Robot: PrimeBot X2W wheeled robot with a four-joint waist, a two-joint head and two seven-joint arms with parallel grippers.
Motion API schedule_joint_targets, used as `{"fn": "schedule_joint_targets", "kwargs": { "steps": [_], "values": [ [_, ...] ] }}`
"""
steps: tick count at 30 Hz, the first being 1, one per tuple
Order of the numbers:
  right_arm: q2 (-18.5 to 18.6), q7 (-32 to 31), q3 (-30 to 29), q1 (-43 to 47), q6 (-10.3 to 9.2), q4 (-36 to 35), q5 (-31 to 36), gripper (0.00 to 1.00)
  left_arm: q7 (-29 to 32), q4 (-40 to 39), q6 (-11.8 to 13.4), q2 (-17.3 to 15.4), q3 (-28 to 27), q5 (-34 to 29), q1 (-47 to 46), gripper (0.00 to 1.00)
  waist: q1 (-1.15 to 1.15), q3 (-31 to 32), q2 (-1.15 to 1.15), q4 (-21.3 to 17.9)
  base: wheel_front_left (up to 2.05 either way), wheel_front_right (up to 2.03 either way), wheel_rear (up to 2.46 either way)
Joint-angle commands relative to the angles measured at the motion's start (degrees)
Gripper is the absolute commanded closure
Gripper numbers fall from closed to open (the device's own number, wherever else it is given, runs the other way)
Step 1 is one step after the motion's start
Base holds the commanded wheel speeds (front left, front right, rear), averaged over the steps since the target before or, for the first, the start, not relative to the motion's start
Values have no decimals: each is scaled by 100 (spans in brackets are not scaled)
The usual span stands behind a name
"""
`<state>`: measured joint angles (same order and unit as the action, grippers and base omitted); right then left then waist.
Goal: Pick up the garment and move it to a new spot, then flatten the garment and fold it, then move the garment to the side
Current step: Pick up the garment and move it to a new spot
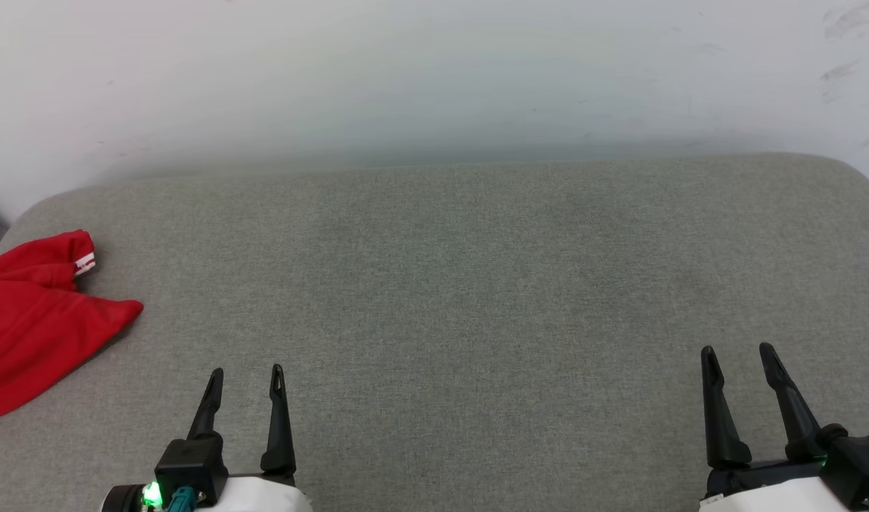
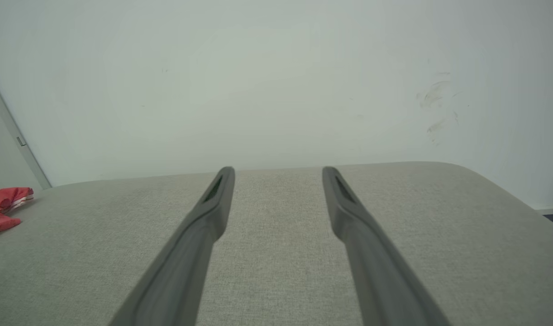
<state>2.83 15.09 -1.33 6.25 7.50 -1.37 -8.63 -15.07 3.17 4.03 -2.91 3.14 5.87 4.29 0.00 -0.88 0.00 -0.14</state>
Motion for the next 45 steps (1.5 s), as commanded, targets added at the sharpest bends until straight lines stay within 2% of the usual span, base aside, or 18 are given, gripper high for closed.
{"fn": "schedule_joint_targets", "kwargs": {
  "steps": [1,8,15,39,45],
  "values": [
    [9,12,24,89,-1,26,-61,0,-16,11,1,5,-28,18,40,0,0,4,0,3,0,0,0],
    [9,12,28,104,-1,-7,-14,0,-16,32,41,4,-29,-12,17,0,0,2,0,60,0,0,0],
    [8,12,49,104,-2,-50,130,0,-16,58,147,5,-64,-90,-4,0,0,8,0,301,0,0,0],
    [7,12,66,218,-2,-148,356,0,-15,-36,407,4,-165,36,38,0,0,-98,0,2035,0,0,0],
    [7,12,97,232,-2,-136,416,0,-16,-40,455,4,-201,82,49,0,0,-98,0,2363,0,0,0]
  ]
}}
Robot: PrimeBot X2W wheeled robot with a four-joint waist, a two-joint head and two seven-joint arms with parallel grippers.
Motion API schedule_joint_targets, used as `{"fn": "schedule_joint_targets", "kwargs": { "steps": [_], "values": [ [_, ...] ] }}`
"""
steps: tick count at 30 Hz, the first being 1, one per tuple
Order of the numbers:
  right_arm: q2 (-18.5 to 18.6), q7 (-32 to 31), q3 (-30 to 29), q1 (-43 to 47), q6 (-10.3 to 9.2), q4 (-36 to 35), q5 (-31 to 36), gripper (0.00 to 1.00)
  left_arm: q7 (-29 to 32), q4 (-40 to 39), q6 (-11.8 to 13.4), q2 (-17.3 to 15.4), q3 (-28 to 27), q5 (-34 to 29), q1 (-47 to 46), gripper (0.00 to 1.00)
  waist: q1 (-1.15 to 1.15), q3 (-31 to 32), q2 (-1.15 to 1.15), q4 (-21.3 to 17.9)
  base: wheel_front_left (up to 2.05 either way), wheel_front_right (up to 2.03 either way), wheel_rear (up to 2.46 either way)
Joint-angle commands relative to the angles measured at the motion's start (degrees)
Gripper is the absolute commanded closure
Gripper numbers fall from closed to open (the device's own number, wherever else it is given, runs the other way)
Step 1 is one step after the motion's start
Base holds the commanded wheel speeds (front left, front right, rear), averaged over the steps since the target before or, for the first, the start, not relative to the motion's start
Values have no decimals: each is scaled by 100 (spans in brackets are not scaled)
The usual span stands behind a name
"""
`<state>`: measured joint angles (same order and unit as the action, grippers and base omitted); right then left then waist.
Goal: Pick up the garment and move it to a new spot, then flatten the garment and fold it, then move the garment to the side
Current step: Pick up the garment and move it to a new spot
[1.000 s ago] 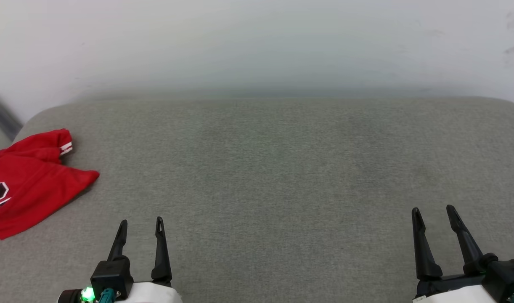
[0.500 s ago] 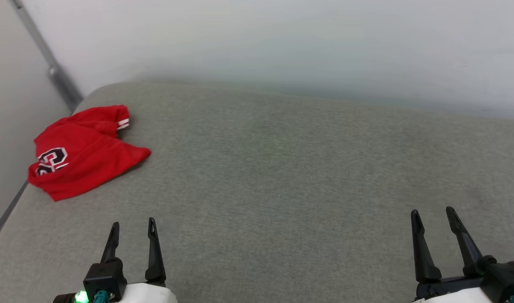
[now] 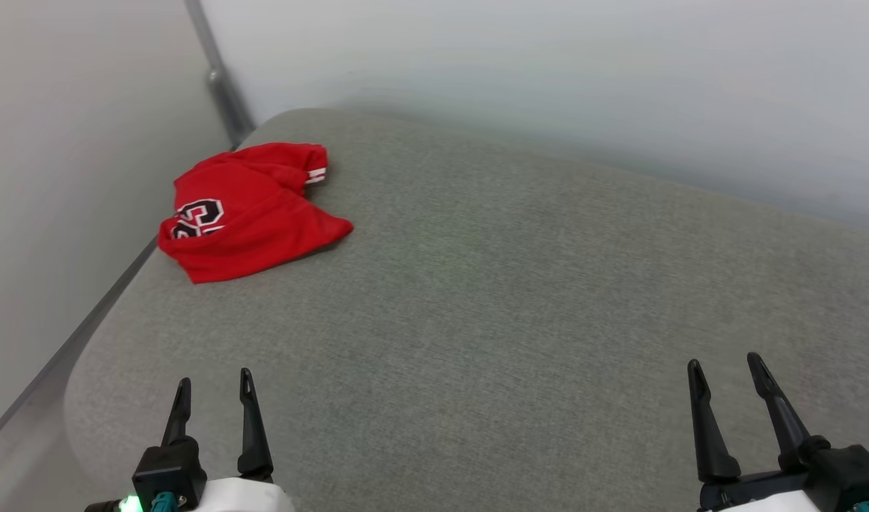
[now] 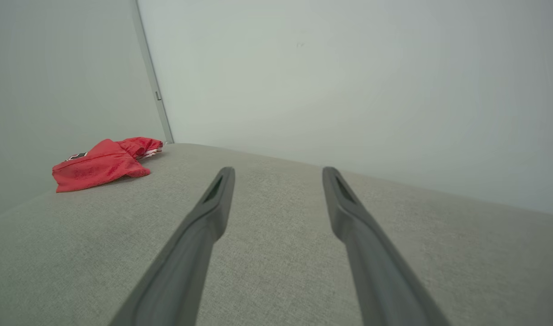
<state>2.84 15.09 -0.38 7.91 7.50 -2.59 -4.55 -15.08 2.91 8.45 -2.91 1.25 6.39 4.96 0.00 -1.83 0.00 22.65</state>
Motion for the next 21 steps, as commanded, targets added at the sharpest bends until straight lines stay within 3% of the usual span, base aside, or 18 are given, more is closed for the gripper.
{"fn": "schedule_joint_targets", "kwargs": {
  "steps": [1,12,16,21],
  "values": [
    [7,12,9,65,-2,-14,11,0,-15,-9,10,5,-14,34,-6,0,0,0,0,138,0,0,0],
    [7,12,116,-51,-2,10,119,0,-14,40,85,5,-74,160,30,0,0,-34,0,253,0,0,0],
    [6,12,98,-68,-2,-8,148,0,-15,7,-33,2,-251,205,-167,0,0,-91,0,149,0,0,0],
    [7,12,79,-167,-2,-62,269,0,-14,52,-399,-107,-782,116,-841,0,0,-318,0,32,0,0,0]
  ]
}}
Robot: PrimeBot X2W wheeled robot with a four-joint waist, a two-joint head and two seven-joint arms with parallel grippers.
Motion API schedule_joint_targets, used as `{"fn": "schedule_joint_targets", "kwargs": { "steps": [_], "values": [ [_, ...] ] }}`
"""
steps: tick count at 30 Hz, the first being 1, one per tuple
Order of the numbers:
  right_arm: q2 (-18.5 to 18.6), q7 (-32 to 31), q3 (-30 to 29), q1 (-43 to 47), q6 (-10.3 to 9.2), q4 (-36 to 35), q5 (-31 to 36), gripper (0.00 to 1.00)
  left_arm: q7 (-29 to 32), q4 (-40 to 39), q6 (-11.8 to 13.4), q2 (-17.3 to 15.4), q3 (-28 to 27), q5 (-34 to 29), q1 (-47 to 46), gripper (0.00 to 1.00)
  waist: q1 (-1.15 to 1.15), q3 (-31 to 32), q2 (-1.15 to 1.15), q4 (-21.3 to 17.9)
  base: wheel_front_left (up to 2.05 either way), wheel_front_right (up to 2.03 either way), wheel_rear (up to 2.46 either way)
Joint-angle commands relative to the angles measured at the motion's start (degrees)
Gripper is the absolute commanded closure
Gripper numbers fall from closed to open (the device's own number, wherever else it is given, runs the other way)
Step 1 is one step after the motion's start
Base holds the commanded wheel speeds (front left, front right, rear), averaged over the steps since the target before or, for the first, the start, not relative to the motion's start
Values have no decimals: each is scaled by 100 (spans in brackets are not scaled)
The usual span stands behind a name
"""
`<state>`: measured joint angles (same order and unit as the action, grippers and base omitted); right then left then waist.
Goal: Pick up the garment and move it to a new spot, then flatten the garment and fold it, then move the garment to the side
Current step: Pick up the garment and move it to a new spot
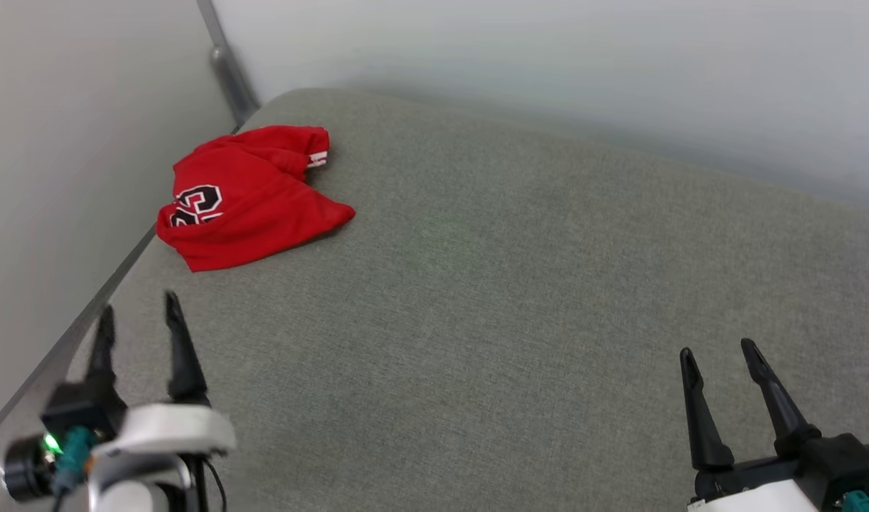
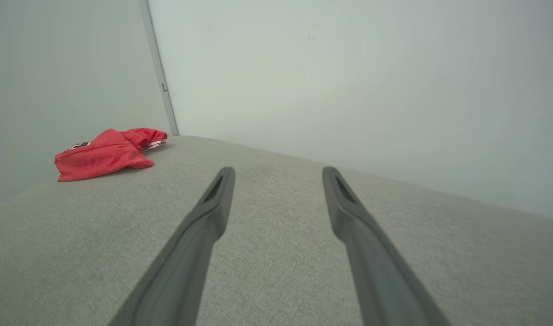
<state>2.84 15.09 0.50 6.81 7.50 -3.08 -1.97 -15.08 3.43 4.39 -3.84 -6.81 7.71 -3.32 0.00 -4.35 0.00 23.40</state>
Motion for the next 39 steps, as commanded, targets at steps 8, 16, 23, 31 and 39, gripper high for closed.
{"fn": "schedule_joint_targets", "kwargs": {
  "steps": [8,16,23,31,39],
  "values": [
    [7,12,-126,-528,-2,-250,373,0,-14,348,-456,-321,-818,251,-1666,0,0,-975,0,-372,0,0,0],
    [7,12,-261,-789,-2,-593,700,0,-14,738,-886,-1020,-1362,334,-3162,0,0,-1870,0,-636,0,0,0],
    [7,12,-410,-991,-2,-971,882,0,189,1868,-1087,-1851,-1437,516,-4136,0,0,-2485,0,-795,0,0,0],
    [7,12,-479,-1018,-2,-1368,1099,0,1323,3388,-1173,-2613,-759,1128,-5187,0,0,-2894,0,-804,0,0,0],
    [85,12,-449,-1065,-2,-1748,1271,0,3434,3838,-1175,-3234,853,3058,-5466,0,0,-3288,0,-822,0,0,0]
  ]
}}
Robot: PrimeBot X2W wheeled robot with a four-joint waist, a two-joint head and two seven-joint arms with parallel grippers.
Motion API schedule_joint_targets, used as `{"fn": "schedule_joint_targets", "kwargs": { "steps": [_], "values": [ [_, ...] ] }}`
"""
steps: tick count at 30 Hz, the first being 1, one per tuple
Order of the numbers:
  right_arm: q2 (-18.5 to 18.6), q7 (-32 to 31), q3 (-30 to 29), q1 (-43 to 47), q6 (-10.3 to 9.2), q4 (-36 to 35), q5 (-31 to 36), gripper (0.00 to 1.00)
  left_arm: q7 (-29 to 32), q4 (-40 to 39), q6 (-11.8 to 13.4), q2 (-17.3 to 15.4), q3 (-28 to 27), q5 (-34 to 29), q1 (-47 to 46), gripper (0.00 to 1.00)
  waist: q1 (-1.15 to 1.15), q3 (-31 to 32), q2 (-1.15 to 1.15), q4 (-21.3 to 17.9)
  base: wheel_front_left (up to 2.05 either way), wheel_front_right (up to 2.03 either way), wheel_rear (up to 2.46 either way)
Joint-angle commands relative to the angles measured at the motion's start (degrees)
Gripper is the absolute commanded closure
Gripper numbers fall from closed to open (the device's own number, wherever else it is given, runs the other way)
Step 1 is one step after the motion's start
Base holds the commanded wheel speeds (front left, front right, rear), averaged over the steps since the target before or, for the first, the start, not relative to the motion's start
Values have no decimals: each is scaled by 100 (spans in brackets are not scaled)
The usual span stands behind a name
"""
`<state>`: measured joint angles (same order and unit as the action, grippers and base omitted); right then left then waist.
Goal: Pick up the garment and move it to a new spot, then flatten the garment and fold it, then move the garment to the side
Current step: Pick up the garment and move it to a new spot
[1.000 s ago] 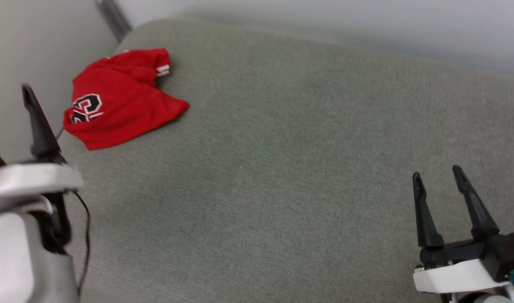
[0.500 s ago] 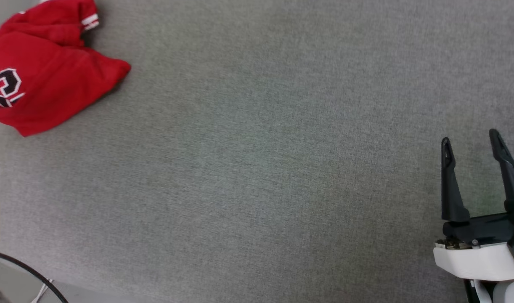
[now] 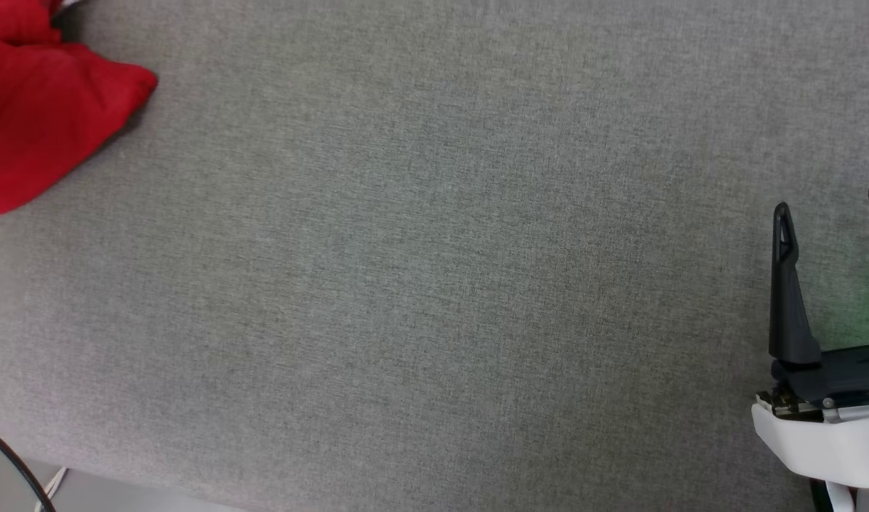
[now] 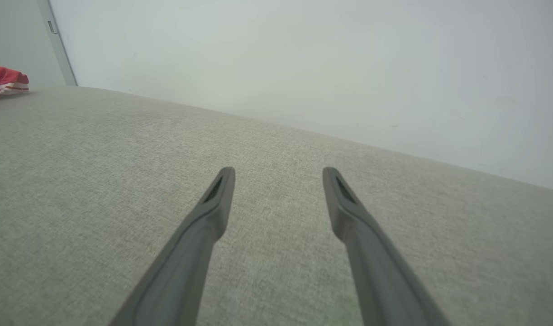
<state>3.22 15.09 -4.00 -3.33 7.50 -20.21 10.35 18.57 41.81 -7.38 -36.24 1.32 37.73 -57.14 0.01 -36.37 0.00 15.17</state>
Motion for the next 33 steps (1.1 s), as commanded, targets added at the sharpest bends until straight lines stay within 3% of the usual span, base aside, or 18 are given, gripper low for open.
{"fn": "schedule_joint_targets", "kwargs": {
  "steps": [1,9,16,17,18,19,23,33],
  "values": [
    [56,12,14,-55,-2,-80,47,0,334,3,2,-88,177,285,-81,0,-1,-137,0,-6,0,0,0],
    [115,12,76,-133,-2,-413,138,0,2005,81,2,-453,858,1850,118,0,-1,-485,0,-95,0,0,0],
    [104,12,119,-132,-2,-493,170,0,2411,260,0,-320,1114,2363,191,0,-1,-556,0,-123,0,0,0],
    [108,12,130,-133,-2,-478,168,0,2441,268,0,-301,1180,2392,206,5,-1,-552,0,-130,0,0,0],
    [113,12,149,-141,-2,-459,167,0,2404,282,-1,-307,1218,2410,210,64,-1,-544,0,-141,0,0,0],
    [115,12,170,-147,-2,-443,159,0,2433,293,-1,-305,1268,2462,216,100,-1,-528,0,-158,0,0,0],
    [103,12,196,-134,-2,-389,128,0,2245,220,-1,-416,1393,2544,156,100,-1,-422,0,-188,0,0,0],
    [10,12,333,-109,-2,-146,-29,0,1751,-259,0,-1079,1696,2582,-53,100,-1,252,0,-181,0,0,0]
  ]
}}
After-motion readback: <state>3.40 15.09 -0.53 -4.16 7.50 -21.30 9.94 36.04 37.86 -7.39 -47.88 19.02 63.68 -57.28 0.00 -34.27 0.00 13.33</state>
